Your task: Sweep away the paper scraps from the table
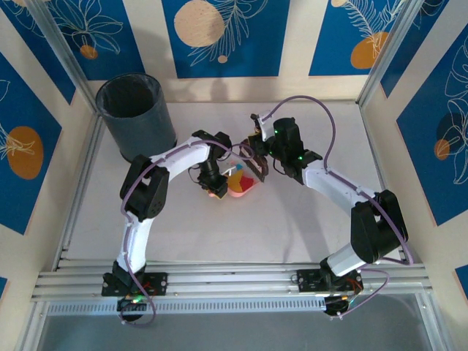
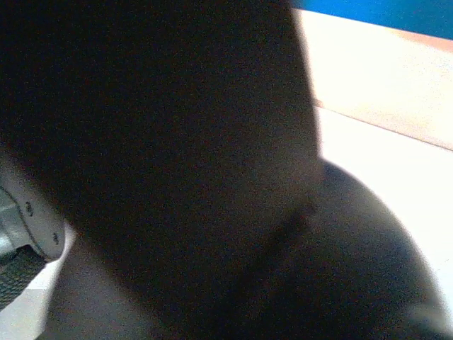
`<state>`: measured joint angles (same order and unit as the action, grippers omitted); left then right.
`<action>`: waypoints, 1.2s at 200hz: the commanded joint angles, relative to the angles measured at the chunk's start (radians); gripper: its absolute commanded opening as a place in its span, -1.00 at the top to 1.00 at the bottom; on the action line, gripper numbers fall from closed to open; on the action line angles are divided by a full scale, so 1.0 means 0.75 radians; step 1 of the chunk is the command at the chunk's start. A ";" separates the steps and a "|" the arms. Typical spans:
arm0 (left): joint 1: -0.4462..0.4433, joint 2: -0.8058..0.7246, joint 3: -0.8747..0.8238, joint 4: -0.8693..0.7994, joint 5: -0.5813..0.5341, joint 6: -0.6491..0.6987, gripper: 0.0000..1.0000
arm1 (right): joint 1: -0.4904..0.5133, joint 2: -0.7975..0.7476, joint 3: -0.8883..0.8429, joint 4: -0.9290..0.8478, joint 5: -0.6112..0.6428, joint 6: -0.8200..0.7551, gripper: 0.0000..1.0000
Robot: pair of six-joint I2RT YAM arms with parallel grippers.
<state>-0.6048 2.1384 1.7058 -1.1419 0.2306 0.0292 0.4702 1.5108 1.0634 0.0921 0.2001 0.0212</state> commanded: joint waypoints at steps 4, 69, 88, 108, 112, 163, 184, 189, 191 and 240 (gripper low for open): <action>0.010 -0.034 -0.023 -0.036 0.007 0.010 1.00 | -0.001 0.015 0.016 0.039 0.086 -0.001 1.00; 0.010 -0.035 -0.022 -0.030 0.015 0.008 1.00 | -0.001 0.126 0.107 -0.061 0.047 -0.042 1.00; 0.009 -0.035 -0.027 -0.030 0.017 0.010 1.00 | -0.001 0.127 0.104 -0.077 -0.022 -0.049 1.00; 0.010 -0.034 -0.025 -0.030 0.014 0.012 1.00 | -0.003 0.123 0.107 -0.108 -0.107 -0.060 1.00; 0.011 -0.036 -0.025 -0.028 0.014 0.012 1.00 | -0.001 0.123 0.108 -0.110 -0.119 -0.061 1.00; 0.009 -0.034 -0.023 -0.030 0.015 0.016 1.00 | -0.003 0.080 0.084 -0.111 -0.214 -0.065 1.00; 0.009 -0.035 -0.025 -0.028 0.015 0.013 1.00 | -0.003 0.056 0.076 -0.102 -0.211 -0.063 1.00; 0.010 -0.035 -0.024 -0.028 0.016 0.014 1.00 | -0.003 0.051 0.073 -0.099 -0.209 -0.059 1.00; 0.010 -0.035 -0.024 -0.028 0.016 0.013 1.00 | -0.003 0.048 0.072 -0.097 -0.209 -0.059 1.00; 0.011 -0.041 -0.025 -0.026 0.010 0.010 1.00 | -0.003 0.022 0.055 -0.067 -0.170 -0.049 1.00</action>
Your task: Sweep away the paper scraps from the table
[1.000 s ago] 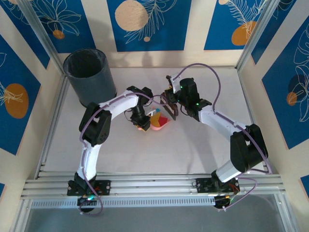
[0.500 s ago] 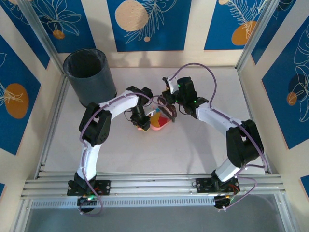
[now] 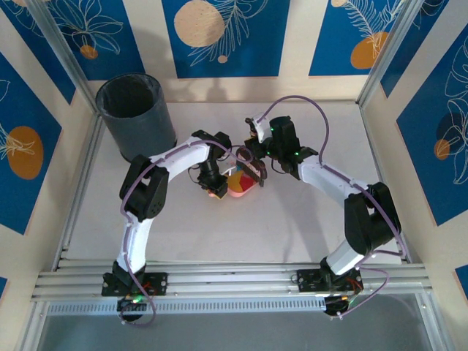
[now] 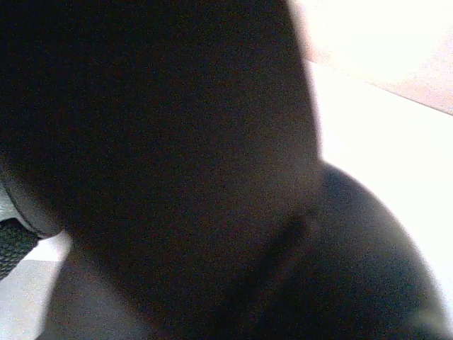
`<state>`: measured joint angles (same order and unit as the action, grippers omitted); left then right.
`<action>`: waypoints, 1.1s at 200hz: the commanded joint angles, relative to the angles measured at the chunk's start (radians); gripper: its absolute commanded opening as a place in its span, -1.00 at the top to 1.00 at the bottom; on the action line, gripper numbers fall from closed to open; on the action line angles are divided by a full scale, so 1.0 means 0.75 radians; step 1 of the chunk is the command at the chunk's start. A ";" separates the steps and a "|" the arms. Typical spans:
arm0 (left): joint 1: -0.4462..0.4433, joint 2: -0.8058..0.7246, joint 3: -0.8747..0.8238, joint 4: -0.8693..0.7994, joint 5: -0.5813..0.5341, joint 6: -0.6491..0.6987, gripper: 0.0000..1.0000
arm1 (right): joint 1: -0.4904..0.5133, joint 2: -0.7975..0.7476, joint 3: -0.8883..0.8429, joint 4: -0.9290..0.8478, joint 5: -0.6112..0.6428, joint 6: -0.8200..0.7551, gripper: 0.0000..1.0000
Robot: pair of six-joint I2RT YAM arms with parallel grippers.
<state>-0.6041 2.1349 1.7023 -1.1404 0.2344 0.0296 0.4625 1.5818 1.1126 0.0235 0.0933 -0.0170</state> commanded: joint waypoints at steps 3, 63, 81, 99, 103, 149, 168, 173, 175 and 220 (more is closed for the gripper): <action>0.010 -0.036 -0.020 -0.027 0.005 0.010 1.00 | 0.009 -0.075 -0.013 0.028 -0.024 0.002 1.00; 0.008 -0.070 -0.056 0.020 -0.007 0.004 1.00 | -0.006 -0.148 -0.098 0.150 0.207 0.091 1.00; 0.008 -0.085 -0.067 0.038 -0.017 -0.001 1.00 | -0.021 -0.187 -0.136 0.187 0.254 0.119 1.00; 0.009 -0.115 -0.084 0.070 -0.041 -0.011 1.00 | -0.039 -0.219 -0.155 0.183 0.302 0.143 1.00; 0.008 -0.123 -0.087 0.080 -0.046 -0.013 1.00 | -0.043 -0.224 -0.158 0.180 0.305 0.145 1.00; 0.010 -0.224 -0.119 0.199 -0.072 -0.039 1.00 | -0.106 -0.310 -0.224 0.153 0.328 0.231 1.00; 0.010 -0.261 -0.130 0.245 -0.063 -0.051 1.00 | -0.129 -0.339 -0.247 0.138 0.315 0.259 1.00; 0.010 -0.272 -0.132 0.255 -0.065 -0.053 1.00 | -0.135 -0.344 -0.252 0.134 0.315 0.263 1.00; 0.011 -0.275 -0.134 0.258 -0.064 -0.054 1.00 | -0.135 -0.348 -0.255 0.133 0.314 0.265 1.00; 0.026 -0.358 -0.116 0.271 -0.045 -0.058 1.00 | -0.163 -0.396 -0.295 0.119 0.261 0.274 1.00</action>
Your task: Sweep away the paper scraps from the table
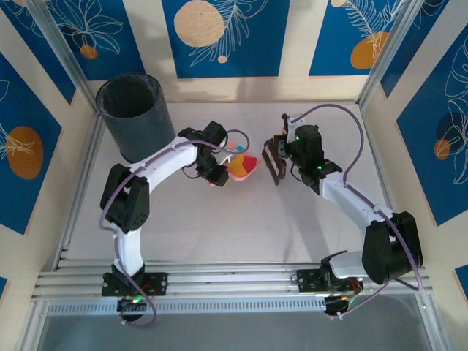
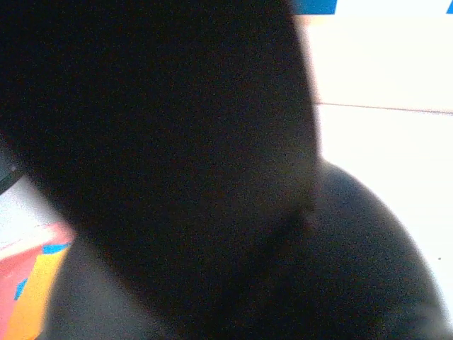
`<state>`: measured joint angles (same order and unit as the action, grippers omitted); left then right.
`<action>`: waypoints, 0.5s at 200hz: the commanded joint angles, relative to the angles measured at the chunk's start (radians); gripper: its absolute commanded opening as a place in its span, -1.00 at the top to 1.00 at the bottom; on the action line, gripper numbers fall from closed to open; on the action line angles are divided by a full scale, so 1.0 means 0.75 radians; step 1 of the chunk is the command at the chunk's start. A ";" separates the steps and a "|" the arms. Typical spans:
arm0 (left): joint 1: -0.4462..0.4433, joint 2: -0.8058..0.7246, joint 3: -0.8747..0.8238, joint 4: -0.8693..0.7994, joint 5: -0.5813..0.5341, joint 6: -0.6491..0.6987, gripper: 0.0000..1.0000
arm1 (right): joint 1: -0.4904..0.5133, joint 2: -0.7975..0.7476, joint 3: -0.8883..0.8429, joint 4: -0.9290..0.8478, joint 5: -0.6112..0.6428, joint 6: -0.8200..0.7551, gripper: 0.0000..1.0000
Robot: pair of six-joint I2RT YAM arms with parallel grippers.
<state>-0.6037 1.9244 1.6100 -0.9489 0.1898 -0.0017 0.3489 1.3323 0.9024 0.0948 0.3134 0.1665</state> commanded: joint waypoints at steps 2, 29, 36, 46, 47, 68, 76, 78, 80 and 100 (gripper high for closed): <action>0.026 -0.081 0.010 0.014 0.018 -0.016 1.00 | -0.013 -0.064 -0.017 0.023 -0.036 0.029 1.00; 0.044 -0.122 0.054 -0.016 0.022 -0.007 1.00 | -0.019 -0.079 -0.024 0.019 -0.054 0.024 1.00; 0.050 -0.132 0.068 -0.029 0.019 -0.002 1.00 | -0.019 -0.082 -0.025 0.019 -0.054 0.027 1.00; 0.061 -0.145 0.095 -0.052 0.022 0.003 1.00 | -0.022 -0.087 -0.026 0.018 -0.060 0.028 1.00; 0.062 -0.146 0.099 -0.054 0.020 0.004 1.00 | -0.023 -0.087 -0.025 0.018 -0.061 0.028 1.00; 0.082 -0.169 0.151 -0.091 0.020 0.018 1.00 | -0.027 -0.091 -0.023 0.012 -0.078 0.030 1.00; 0.092 -0.175 0.173 -0.105 0.016 0.023 1.00 | -0.027 -0.091 -0.021 0.007 -0.076 0.030 1.00; 0.096 -0.176 0.179 -0.109 0.014 0.024 1.00 | -0.027 -0.092 -0.019 0.007 -0.076 0.030 1.00; 0.098 -0.177 0.184 -0.113 0.013 0.026 1.00 | -0.027 -0.091 -0.019 0.007 -0.076 0.031 1.00; 0.130 -0.185 0.240 -0.146 0.022 0.033 1.00 | -0.028 -0.088 -0.015 0.001 -0.092 0.030 1.00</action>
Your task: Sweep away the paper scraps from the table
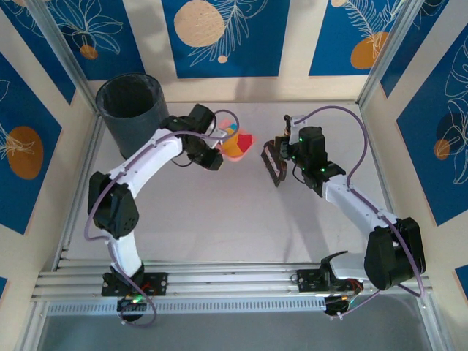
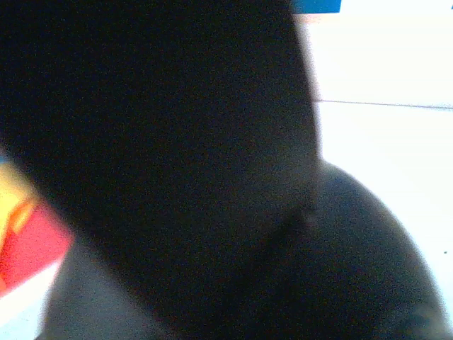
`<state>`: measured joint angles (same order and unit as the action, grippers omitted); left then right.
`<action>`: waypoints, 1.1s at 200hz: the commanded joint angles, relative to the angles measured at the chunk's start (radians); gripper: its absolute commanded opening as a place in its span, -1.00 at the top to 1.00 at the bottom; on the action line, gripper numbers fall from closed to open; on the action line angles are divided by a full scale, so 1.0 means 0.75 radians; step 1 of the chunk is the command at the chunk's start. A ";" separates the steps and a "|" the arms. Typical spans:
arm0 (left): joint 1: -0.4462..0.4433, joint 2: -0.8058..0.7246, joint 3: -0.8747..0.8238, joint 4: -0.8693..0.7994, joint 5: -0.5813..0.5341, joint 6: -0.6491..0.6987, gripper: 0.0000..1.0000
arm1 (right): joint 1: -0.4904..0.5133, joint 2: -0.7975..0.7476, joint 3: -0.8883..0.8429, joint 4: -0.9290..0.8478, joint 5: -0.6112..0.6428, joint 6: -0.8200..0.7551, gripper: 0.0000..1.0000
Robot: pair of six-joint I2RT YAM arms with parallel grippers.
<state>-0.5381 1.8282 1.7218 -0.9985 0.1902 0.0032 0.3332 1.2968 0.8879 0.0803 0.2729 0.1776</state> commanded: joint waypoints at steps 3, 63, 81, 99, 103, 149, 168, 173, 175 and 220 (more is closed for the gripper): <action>0.047 -0.058 0.098 -0.083 0.025 0.028 1.00 | -0.007 -0.041 0.005 0.021 -0.042 0.015 1.00; 0.149 -0.085 0.239 -0.133 0.115 0.006 1.00 | -0.010 -0.021 0.020 0.001 -0.089 0.010 1.00; 0.179 -0.092 0.273 -0.139 0.144 -0.006 1.00 | -0.009 -0.013 0.030 -0.011 -0.097 0.010 1.00; 0.208 -0.095 0.316 -0.151 0.162 -0.016 1.00 | -0.010 -0.009 0.032 -0.013 -0.098 0.013 1.00; 0.214 -0.098 0.326 -0.151 0.167 -0.023 1.00 | -0.010 -0.008 0.031 -0.011 -0.098 0.014 1.00; 0.312 -0.115 0.418 -0.111 0.233 -0.110 1.00 | -0.007 -0.001 0.037 -0.012 -0.108 0.018 1.00; 0.350 -0.127 0.437 -0.083 0.262 -0.146 1.00 | -0.009 0.002 0.037 -0.018 -0.106 0.019 1.00; 0.360 -0.133 0.439 -0.074 0.272 -0.155 1.00 | -0.009 0.005 0.039 -0.018 -0.106 0.019 1.00; 0.364 -0.134 0.440 -0.070 0.276 -0.160 1.00 | -0.008 0.004 0.038 -0.017 -0.106 0.020 1.00; 0.439 -0.159 0.435 -0.004 0.338 -0.265 1.00 | -0.010 0.011 0.039 -0.023 -0.104 0.019 1.00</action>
<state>-0.2382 1.7416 2.0212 -1.0439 0.3893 -0.1341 0.3317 1.3003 0.8879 0.0505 0.2085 0.1783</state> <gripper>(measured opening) 0.258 0.253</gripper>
